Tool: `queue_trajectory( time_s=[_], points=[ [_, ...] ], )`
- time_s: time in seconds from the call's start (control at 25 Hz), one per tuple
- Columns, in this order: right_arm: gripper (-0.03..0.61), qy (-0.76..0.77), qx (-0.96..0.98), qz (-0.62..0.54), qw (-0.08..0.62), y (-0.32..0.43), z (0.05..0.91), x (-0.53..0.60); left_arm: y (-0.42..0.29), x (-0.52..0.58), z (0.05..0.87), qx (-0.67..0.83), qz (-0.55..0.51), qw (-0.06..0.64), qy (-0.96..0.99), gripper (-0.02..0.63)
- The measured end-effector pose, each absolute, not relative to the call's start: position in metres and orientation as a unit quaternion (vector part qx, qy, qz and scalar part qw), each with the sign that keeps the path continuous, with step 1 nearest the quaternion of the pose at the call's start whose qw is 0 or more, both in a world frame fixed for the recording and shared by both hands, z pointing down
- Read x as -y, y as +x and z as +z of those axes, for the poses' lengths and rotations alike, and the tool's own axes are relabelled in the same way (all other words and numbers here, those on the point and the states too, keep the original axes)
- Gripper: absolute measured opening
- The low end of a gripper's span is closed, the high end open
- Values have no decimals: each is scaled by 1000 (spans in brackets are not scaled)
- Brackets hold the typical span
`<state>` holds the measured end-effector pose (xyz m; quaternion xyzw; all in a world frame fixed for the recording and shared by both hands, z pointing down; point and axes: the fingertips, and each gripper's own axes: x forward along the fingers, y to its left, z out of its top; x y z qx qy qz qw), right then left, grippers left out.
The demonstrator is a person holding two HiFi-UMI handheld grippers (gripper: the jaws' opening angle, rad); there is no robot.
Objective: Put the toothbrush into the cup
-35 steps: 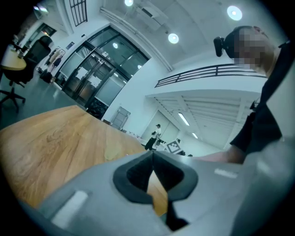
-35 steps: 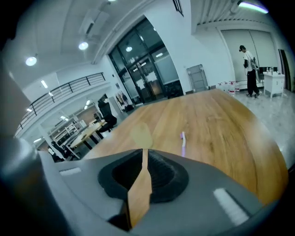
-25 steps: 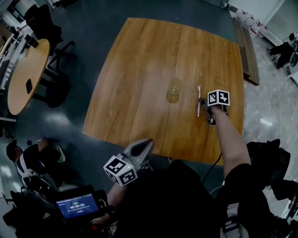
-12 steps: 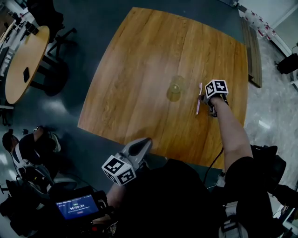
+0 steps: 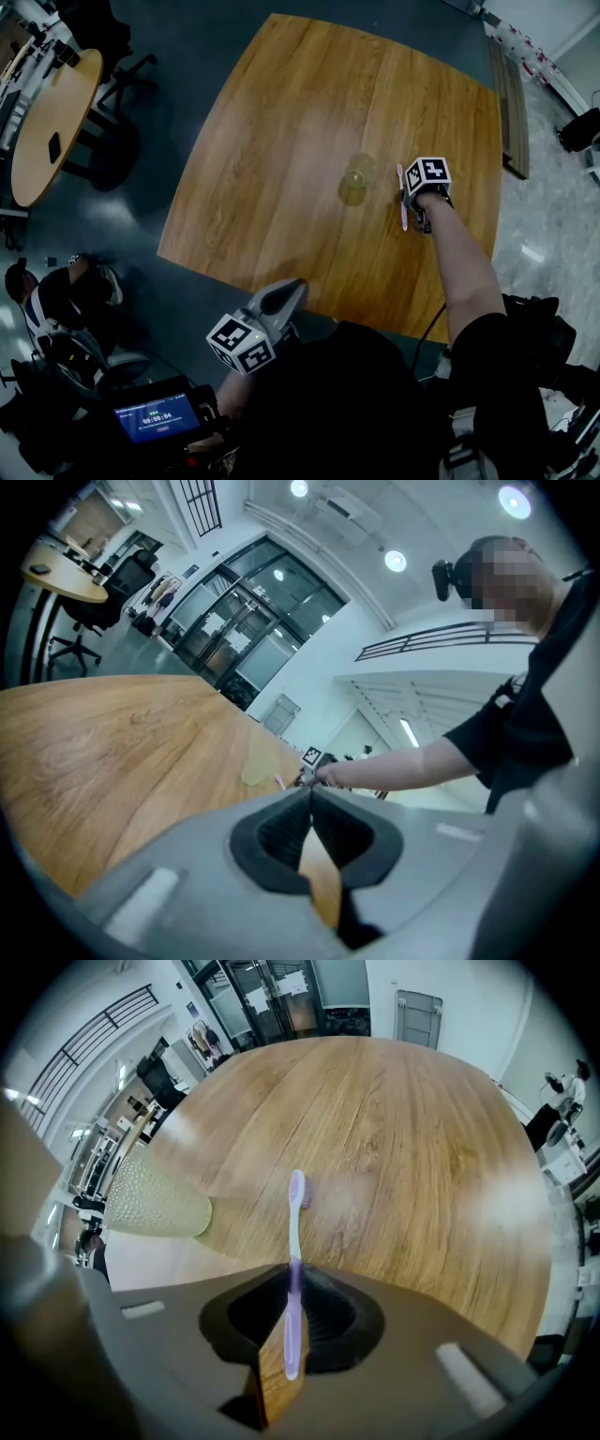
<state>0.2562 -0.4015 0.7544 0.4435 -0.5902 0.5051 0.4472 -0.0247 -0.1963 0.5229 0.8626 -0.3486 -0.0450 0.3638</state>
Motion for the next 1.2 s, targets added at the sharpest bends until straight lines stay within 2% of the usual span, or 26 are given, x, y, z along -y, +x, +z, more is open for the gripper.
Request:
queue_trajectory(
  time_s=[0.2, 0.4, 0.64, 0.84, 0.92, 1.2],
  points=[
    [48, 453, 594, 498, 441, 259, 749, 402, -28, 198, 520, 345, -44, 363, 865, 0],
    [48, 473, 628, 487, 380, 254, 725, 418, -27, 200, 516, 332, -44, 352, 874, 0],
    [48, 492, 757, 403, 148, 209, 615, 471, -26, 203, 512, 323, -41, 343, 881, 0],
    [46, 507, 802, 314, -11, 176, 535, 486, -26, 203, 510, 320, -39, 341, 883, 0],
    [44, 515, 802, 302, -26, 166, 535, 485, -25, 202, 507, 320, -38, 340, 884, 0],
    [46, 530, 791, 305, 25, 139, 584, 476, -36, 201, 512, 336, -38, 341, 877, 0]
  ],
)
